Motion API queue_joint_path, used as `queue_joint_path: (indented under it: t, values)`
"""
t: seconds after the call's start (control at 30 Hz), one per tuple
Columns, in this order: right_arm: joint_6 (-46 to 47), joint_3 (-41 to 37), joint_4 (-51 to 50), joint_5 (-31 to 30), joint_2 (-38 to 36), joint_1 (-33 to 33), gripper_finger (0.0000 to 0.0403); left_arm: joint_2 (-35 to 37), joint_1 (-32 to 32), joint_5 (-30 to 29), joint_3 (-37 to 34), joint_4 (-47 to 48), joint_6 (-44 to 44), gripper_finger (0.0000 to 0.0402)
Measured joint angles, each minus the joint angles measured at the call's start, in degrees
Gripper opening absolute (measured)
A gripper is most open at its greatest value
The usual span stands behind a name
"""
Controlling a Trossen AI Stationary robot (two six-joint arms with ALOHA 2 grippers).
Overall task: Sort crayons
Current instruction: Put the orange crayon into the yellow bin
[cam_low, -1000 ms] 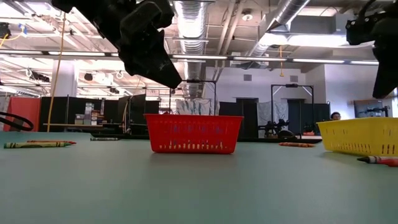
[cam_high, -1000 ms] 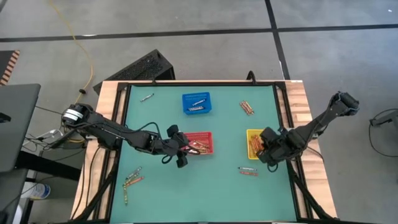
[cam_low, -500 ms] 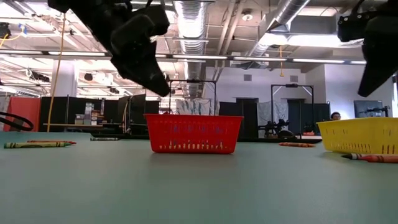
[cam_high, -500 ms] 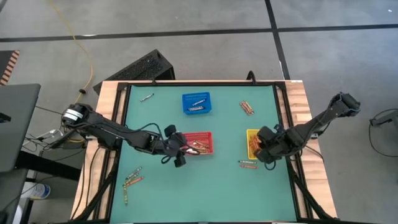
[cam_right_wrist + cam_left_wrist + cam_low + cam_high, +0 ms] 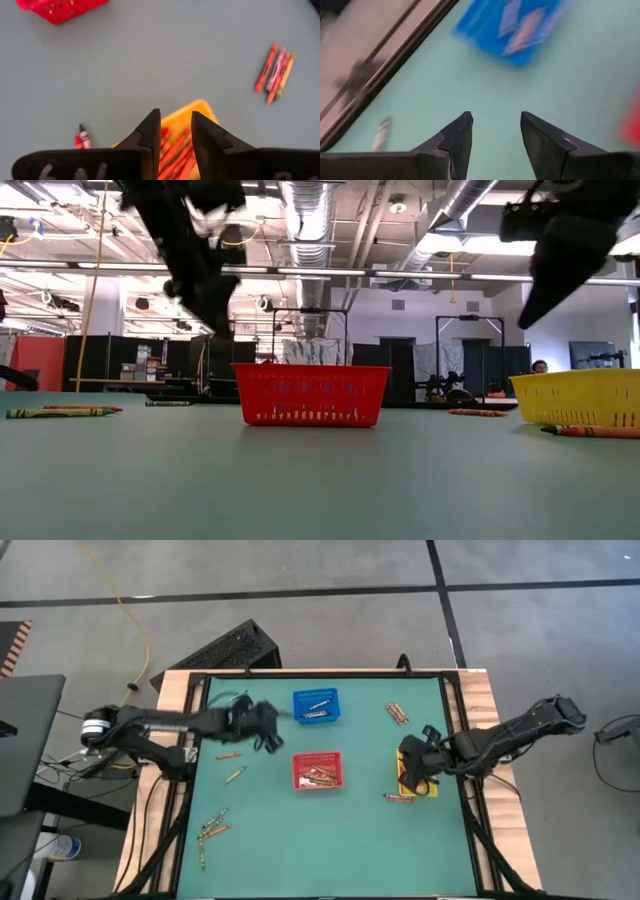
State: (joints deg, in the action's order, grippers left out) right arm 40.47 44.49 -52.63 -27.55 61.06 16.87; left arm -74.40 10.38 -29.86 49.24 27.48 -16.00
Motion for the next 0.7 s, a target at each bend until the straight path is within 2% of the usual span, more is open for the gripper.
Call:
queue_joint_path:
  t: [0.13, 0.23, 0.4, 0.53, 0.63, 0.7]
  values:
    - [-8.2, 0.0, 2.7, -1.1, 0.0, -5.9, 0.0101, -3.3, 13.9, 5.5, 0.0, 3.4, 5.4, 0.0157]
    - [-12.1, 0.0, 2.8, -0.7, 0.0, -12.2, 0.01, -5.0, 21.2, 10.1, 0.0, 4.0, 9.1, 0.0157]
    - [-21.1, -2.2, 11.3, 8.9, 0.0, -23.4, 0.0096, -8.2, 30.7, 9.4, 0.0, 2.1, 13.2, 0.0157]
    - [-26.4, -4.6, 18.6, 13.5, 0.0, -29.6, 0.0093, -9.3, 35.1, 15.6, 0.0, 6.1, 13.0, 0.0157]
    - [-28.9, -5.8, 21.7, 15.6, 0.0, -32.9, 0.0092, -8.9, 35.1, 25.1, 0.0, 12.7, 9.9, 0.0157]
    - [-30.7, -6.2, 23.9, 16.3, 0.0, -34.6, 0.0092, -8.0, 32.9, 32.1, 0.0, 15.8, 9.8, 0.0157]
